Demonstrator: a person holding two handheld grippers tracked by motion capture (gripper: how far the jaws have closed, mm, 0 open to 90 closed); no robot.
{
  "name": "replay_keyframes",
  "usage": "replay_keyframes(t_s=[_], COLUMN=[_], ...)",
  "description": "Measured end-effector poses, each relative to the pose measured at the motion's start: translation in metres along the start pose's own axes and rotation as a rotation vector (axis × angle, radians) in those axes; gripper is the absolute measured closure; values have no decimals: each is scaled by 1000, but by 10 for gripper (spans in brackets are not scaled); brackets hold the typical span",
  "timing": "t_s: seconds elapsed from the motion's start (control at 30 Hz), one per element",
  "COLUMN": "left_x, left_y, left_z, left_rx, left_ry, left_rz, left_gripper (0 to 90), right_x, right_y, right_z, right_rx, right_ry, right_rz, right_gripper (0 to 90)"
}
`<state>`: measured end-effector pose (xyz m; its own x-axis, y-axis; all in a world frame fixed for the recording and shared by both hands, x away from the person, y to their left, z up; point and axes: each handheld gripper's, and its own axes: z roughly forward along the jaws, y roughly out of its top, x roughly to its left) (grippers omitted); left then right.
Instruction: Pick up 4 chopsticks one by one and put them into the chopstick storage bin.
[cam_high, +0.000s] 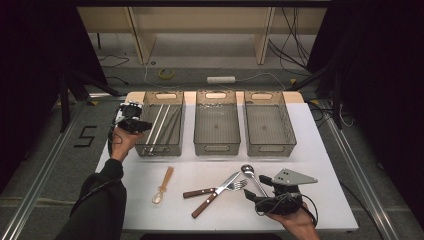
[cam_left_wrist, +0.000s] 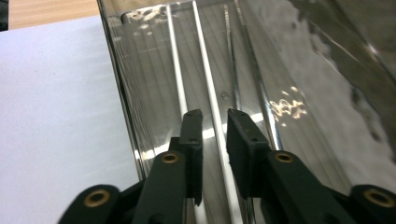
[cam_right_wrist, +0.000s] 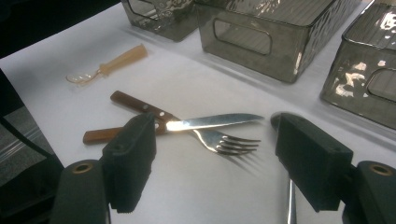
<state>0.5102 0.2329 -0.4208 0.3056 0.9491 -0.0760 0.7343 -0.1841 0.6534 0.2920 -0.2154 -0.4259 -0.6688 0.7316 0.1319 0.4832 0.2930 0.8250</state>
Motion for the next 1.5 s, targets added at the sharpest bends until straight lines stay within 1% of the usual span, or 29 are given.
replay_keyframes(t_s=[0.07,0.2,0.23,0.3,0.37,0.4,0.5,0.57,0.6,0.67,0.73,0.83,0.9,0.93,1.07,1.2,1.37,1.5], left_x=[-5,-16,-19,-26,-31,-32,-36,-38,-39,-42,-46,-51,-53,-55,-60,-65,-71,-74], left_y=[-5,-19,-22,-25,-29,-30,-34,-36,-38,-41,-45,-50,-54,-56,-65,-71,-78,-81], left_z=[-8,-23,-26,-29,-35,-38,-46,-50,-51,-54,-56,-58,-60,-60,-60,-58,-55,-54], left_rx=[-12,-24,-24,-5,-21,-16,-19,-19,-24,-19,-13,-5,5,7,27,43,71,83], left_ry=[-23,-76,-77,-78,-94,-100,-99,-107,-108,-113,-126,-134,-134,-131,-138,-145,-158,-158], left_rz=[-2,9,23,40,37,47,45,44,38,47,52,60,69,62,64,76,95,105], left_gripper=[685,582,555,498,463,446,395,374,364,350,336,320,306,302,279,268,249,244], right_x=[-1,-2,-2,-2,-3,-4,-8,-10,-11,-12,-12,-12,-12,-12,-12,-12,-12,-12], right_y=[0,0,0,0,0,0,-1,-2,-2,-2,-2,-2,-3,-3,-3,-3,-3,-3], right_z=[0,0,0,0,0,0,0,0,1,1,1,1,1,1,0,1,1,1], right_rx=[2,6,7,9,13,19,31,40,43,51,51,50,50,51,51,48,50,48], right_ry=[-4,-10,-12,-14,-26,-33,-43,-50,-53,-57,-59,-59,-60,-60,-59,-58,-54,-54], right_rz=[2,5,6,7,4,8,21,24,30,32,32,33,33,33,35,34,34,34], right_gripper=[299,299,299,299,299,300,304,305,306,306,307,307,307,307,307,305,305,305])
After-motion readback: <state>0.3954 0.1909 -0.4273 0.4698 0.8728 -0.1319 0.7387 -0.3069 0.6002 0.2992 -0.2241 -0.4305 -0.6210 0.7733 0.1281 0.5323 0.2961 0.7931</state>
